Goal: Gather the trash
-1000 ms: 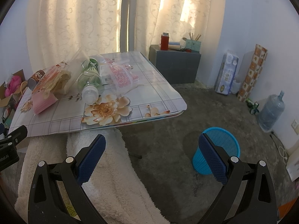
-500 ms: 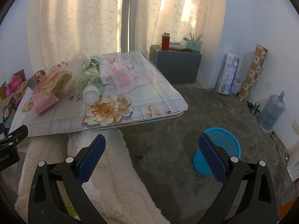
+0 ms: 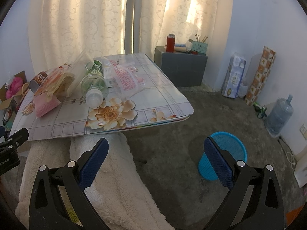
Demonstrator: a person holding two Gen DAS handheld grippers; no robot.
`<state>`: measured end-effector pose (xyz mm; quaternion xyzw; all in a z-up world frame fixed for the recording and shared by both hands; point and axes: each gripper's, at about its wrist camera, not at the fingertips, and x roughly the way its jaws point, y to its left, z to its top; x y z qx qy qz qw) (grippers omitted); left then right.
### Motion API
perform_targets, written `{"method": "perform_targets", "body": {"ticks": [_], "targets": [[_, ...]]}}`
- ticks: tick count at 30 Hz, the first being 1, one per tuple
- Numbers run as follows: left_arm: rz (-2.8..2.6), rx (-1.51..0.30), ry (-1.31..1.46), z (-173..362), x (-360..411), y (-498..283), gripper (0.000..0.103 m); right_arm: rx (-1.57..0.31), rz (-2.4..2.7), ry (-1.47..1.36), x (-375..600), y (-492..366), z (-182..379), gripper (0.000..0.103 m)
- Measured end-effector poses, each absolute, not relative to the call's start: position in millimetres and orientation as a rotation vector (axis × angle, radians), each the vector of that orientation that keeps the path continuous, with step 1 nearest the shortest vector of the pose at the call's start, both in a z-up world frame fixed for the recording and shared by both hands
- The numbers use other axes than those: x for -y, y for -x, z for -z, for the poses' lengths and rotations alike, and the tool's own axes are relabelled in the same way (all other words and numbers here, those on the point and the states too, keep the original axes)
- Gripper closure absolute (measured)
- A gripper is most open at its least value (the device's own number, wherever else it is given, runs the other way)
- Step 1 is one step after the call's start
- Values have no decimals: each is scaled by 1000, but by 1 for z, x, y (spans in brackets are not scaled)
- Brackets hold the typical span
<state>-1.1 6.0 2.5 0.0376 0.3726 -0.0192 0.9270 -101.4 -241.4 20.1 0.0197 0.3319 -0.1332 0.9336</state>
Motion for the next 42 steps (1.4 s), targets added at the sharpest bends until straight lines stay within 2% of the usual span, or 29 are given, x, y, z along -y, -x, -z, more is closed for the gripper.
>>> {"method": "perform_targets", "body": {"ticks": [42], "targets": [[33, -778, -70, -2, -10, 0, 6, -713, 251, -24, 231, 88, -15, 8]]}}
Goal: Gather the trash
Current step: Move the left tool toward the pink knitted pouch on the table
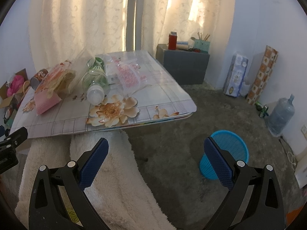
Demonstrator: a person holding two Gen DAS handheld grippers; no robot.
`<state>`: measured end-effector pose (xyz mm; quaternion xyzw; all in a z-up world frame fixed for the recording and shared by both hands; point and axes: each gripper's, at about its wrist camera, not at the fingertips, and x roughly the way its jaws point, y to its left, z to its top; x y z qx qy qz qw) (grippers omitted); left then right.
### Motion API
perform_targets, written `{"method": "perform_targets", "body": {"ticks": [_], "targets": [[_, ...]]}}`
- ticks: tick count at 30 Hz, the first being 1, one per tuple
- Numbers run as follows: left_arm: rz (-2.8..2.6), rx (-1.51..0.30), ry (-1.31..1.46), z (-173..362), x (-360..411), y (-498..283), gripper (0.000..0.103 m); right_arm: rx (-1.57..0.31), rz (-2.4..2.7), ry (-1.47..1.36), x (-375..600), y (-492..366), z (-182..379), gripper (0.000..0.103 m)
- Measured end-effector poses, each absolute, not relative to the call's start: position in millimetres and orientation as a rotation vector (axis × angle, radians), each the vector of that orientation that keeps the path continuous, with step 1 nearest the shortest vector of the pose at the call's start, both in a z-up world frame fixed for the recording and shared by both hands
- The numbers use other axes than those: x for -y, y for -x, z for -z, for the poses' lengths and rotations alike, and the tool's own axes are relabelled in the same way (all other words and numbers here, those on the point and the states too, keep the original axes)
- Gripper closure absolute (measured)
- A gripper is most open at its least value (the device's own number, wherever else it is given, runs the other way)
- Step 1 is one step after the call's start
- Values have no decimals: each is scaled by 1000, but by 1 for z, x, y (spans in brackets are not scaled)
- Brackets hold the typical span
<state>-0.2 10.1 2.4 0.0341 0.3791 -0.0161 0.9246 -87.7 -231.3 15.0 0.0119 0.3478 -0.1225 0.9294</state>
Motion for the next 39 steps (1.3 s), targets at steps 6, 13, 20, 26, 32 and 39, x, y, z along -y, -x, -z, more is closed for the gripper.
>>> {"method": "perform_targets", "body": {"ticks": [6, 13, 20, 26, 32, 39], "targets": [[2, -803, -49, 2, -22, -14, 6, -727, 174, 33, 212, 66, -14, 8], [-44, -803, 16, 0, -56, -41, 6, -670, 25, 121, 174, 31, -34, 8], [16, -772, 131, -6, -100, -67, 6, -637, -106, 99, 154, 4, -37, 8], [96, -765, 256, -7, -127, -88, 6, -630, -247, 93, 149, -7, -31, 8], [138, -732, 330, -8, -135, -109, 6, -634, -328, 11, 151, -23, -30, 8], [126, -730, 321, -7, -132, -137, 6, -749, -358, 5, 146, -47, -13, 8]]}}
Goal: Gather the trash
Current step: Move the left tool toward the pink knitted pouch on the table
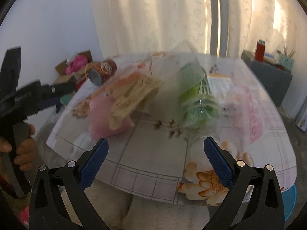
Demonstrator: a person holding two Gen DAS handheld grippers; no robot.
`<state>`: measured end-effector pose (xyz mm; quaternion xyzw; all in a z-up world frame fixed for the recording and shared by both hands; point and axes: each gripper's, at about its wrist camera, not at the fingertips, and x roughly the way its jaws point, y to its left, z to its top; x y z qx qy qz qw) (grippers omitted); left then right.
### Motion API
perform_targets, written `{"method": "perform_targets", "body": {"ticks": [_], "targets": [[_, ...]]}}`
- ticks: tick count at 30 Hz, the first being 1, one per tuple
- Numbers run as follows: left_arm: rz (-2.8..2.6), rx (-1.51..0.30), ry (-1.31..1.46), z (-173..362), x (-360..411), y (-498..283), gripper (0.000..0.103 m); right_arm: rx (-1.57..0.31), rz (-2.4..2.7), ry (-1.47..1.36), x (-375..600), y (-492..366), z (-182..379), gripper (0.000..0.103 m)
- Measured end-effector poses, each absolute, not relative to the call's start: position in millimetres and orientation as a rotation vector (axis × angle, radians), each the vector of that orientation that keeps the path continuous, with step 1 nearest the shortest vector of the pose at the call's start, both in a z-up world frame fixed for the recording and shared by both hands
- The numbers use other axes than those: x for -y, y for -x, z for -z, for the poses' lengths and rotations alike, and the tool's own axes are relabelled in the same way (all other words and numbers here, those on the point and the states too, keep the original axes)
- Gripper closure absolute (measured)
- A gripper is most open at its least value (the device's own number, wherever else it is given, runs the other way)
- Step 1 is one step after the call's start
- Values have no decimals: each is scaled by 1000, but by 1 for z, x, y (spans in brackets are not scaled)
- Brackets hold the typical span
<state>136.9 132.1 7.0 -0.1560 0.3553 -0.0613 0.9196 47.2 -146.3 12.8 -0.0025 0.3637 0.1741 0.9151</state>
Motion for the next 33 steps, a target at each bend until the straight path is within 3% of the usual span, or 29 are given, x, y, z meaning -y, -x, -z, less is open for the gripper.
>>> {"method": "perform_targets", "body": {"ticks": [5, 13, 21, 26, 31, 33], "targets": [[157, -735, 224, 0, -113, -140, 7, -783, -358, 81, 133, -45, 1, 8], [82, -638, -87, -12, -88, -156, 25, -699, -323, 170, 132, -36, -10, 8], [84, -663, -459, 10, -61, -188, 39, -636, -310, 115, 156, -29, -25, 8], [100, -668, -620, 26, -47, -203, 55, -635, -311, 70, 169, -32, -32, 8], [115, -650, -710, 32, -35, -204, 83, -633, -302, 47, 180, -31, -36, 8], [114, -635, -733, 31, -32, -203, 89, -637, -299, 40, 178, -29, -36, 8]]}}
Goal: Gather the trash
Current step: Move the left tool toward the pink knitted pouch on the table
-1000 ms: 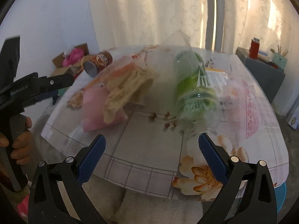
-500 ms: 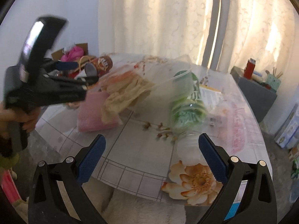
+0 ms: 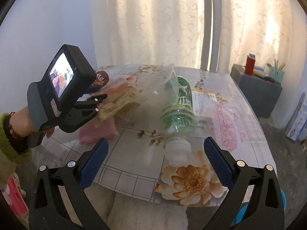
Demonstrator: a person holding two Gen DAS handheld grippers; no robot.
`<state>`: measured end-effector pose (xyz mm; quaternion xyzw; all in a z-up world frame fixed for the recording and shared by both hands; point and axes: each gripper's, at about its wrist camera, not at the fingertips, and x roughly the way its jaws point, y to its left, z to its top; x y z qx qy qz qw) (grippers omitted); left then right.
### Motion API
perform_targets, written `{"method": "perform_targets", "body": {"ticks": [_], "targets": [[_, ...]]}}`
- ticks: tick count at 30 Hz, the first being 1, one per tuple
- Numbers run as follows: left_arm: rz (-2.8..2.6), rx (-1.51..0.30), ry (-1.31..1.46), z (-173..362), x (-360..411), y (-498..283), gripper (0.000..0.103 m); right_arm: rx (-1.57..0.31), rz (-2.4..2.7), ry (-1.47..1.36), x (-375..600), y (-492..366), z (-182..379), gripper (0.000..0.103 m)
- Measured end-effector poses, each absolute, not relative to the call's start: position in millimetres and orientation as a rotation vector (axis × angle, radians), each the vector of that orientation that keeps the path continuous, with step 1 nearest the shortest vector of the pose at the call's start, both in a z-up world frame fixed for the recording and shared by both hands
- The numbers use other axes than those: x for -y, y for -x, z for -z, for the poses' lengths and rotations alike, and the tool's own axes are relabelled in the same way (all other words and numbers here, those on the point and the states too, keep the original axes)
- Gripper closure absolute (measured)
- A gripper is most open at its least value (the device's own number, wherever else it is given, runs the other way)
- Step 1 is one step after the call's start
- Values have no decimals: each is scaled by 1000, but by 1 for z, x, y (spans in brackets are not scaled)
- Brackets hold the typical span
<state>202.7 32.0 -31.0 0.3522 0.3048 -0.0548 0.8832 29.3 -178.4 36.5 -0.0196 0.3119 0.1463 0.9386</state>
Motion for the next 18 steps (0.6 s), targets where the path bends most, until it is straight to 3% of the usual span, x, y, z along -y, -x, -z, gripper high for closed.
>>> {"method": "perform_targets", "body": {"ticks": [7, 13, 18], "targets": [[72, -561, -757, 22, -28, -191, 99, -649, -288, 16, 188, -29, -36, 8], [44, -502, -755, 6, -32, -176, 100, -644, -273, 3, 190, -24, -39, 8], [55, -557, -738, 18, -36, -185, 96, -646, -275, -9, 191, -22, -40, 8]]}}
